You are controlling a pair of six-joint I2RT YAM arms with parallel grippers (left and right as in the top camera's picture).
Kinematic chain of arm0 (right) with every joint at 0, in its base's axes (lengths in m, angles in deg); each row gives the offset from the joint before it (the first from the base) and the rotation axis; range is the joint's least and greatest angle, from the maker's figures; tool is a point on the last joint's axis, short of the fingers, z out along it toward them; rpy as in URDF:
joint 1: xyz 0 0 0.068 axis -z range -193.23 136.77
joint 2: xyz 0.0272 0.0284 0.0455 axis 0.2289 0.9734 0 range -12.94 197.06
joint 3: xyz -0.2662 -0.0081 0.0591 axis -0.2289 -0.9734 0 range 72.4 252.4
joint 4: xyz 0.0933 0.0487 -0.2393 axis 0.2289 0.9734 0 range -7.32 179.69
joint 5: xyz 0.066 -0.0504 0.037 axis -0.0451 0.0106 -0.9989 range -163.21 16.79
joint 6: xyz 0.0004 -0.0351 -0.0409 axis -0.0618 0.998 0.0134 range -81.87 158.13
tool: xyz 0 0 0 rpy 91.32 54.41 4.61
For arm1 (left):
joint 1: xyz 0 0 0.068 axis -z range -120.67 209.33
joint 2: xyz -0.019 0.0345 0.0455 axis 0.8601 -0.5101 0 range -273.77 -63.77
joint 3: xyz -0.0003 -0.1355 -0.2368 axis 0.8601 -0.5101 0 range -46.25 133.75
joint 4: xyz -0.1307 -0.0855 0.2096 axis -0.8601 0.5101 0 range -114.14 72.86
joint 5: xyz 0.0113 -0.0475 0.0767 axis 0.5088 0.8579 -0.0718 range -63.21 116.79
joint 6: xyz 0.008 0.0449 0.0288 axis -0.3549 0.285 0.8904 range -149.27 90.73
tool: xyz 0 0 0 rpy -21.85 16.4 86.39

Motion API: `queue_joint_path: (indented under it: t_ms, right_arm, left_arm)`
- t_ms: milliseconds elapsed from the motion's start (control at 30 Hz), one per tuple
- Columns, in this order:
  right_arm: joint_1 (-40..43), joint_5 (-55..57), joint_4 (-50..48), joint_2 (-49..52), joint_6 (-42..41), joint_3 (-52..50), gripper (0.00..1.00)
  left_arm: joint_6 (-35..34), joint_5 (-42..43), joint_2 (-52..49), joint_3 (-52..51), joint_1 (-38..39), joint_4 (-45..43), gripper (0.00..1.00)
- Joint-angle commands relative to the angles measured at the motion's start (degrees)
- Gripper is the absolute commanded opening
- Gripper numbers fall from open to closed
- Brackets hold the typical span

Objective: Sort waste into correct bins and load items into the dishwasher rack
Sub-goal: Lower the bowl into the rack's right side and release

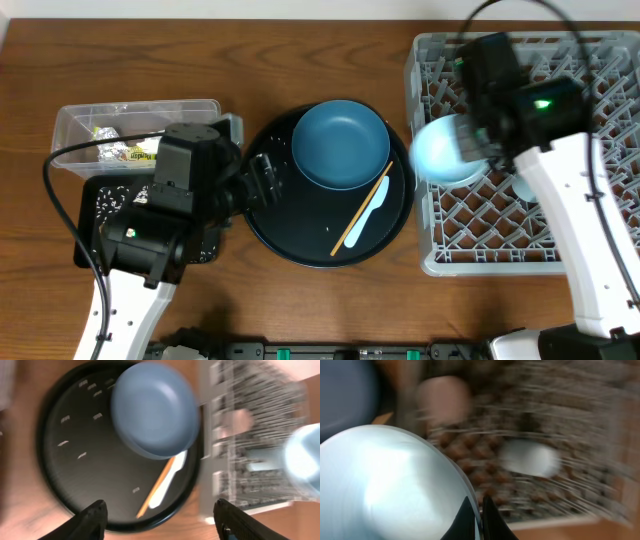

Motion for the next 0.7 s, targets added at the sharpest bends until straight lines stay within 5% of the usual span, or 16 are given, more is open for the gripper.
queue_joint_path:
  t_ms: [0, 200, 367, 667]
  right_arm:
    - [4.1, 17.9, 0.2, -0.9, -3.6, 1.0, 0.01]
    - [12.5, 29.9, -1.2, -0.1, -3.4, 1.0, 0.01]
    - [20.0, 32.1, -3.9, 0.5, -4.2, 1.0, 0.01]
    - [29.5, 35.8, -6.3, 2.9, -5.9, 1.0, 0.01]
  left_arm:
    - [4.2, -2.3, -0.9, -0.7, -1.1, 1.9, 0.72]
    - [4.2, -2.4, -3.3, -0.8, -1.1, 2.5, 0.77]
    - [4.2, -2.4, -4.8, -0.8, -1.1, 2.5, 0.99]
    - [4.2, -2.4, -5.9, -0.8, -1.1, 2.5, 0.98]
